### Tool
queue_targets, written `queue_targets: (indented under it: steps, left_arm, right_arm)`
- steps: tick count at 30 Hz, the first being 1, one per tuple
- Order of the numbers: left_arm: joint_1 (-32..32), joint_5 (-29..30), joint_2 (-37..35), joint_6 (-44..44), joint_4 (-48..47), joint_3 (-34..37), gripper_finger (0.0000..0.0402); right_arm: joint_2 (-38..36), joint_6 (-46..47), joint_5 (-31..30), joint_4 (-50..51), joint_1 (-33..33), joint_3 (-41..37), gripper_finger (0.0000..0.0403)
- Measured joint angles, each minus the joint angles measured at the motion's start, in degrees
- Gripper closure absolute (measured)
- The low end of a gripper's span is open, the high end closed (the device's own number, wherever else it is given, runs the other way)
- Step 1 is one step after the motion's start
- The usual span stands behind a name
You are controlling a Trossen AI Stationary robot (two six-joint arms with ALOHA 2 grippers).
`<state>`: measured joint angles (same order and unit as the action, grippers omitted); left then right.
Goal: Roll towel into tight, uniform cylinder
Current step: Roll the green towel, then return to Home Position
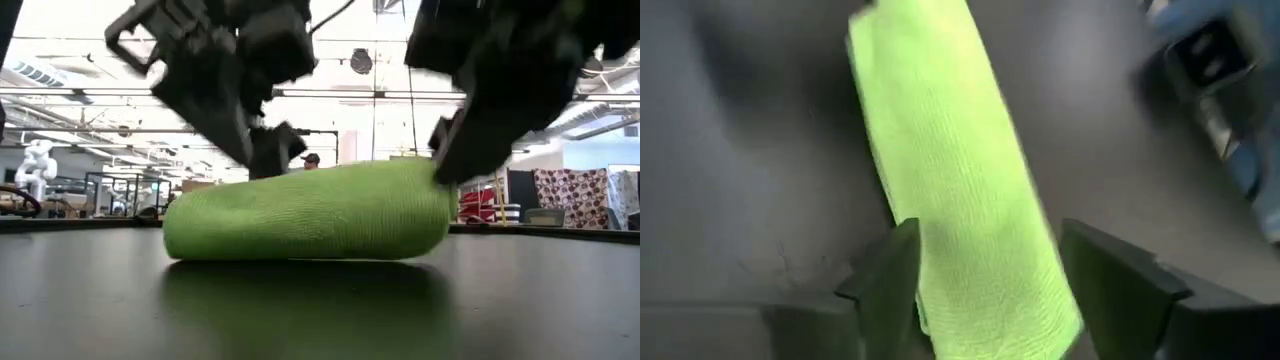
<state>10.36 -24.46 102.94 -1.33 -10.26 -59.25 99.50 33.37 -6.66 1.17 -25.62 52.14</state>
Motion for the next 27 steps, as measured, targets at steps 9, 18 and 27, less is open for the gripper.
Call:
queue_targets:
  steps: [9,18,27]
  left_arm:
    - [-0.89,-0.69,-8.49,2.44,-1.87,-0.12,0.0108]
    - [-0.95,12.22,-17.96,0.84,-12.6,-0.12,0.0108]
    - [-0.97,27.47,-31.65,-0.45,-17.18,1.64,0.0108]
  right_arm:
    - [-13.61,-3.96,-2.39,4.31,0.0,0.18,0.0175]
    - [-24.73,-7.18,-8.77,16.89,-2.36,0.23,0.0175]
    - [-36.81,-8.82,-19.74,25.63,-6.22,0.24,0.02]
